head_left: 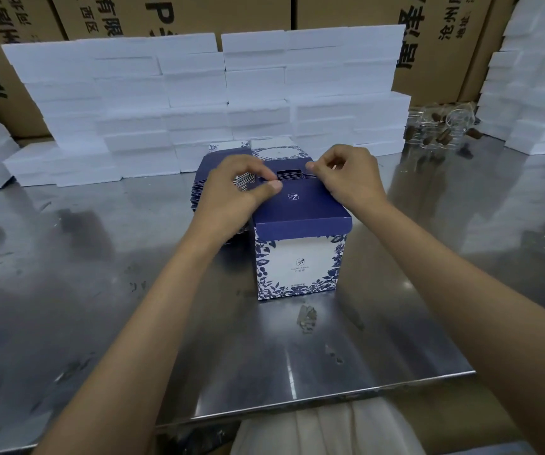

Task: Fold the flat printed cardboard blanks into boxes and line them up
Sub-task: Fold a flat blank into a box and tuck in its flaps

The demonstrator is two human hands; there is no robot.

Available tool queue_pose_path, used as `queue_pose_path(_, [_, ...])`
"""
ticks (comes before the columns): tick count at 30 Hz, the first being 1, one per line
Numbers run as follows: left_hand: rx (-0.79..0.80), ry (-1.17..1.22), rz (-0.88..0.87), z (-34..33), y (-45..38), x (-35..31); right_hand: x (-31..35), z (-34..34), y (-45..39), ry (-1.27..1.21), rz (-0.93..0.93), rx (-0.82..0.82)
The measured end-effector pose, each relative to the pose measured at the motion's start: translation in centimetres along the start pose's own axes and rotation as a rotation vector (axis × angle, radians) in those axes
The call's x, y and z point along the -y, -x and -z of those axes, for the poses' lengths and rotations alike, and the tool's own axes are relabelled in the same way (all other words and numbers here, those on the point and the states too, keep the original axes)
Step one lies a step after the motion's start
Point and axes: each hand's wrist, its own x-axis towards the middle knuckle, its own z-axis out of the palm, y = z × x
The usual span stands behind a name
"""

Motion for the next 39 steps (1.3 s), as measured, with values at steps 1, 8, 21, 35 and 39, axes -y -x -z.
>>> queue_pose_path(1, [0.058,-0.034,-0.059,0.0,0.6,-0.2,0.4,0.2,0.2,-0.001,0.030,-0.016])
queue_pose_path(8, [0.319,-0.128,-0.101,1.2,3.3,0.0,2.5,3.3,5.3,-0.097,0.114,0.323])
queue_pose_path(21, [0.067,0.205,-0.107,-1.7,6.7,1.5,0.0,2.6,10.5,-0.311,0.174,0.272])
queue_pose_path(35, [0.062,0.276,-0.120,-1.1,6.1,2.3,-0.3,2.1,10.6,-0.416,0.061,0.246])
queue_pose_path(39, [0.123,0.276,-0.088,-0.5,5.9,2.2,-0.5,2.0,10.4,-0.431,0.056,0.234])
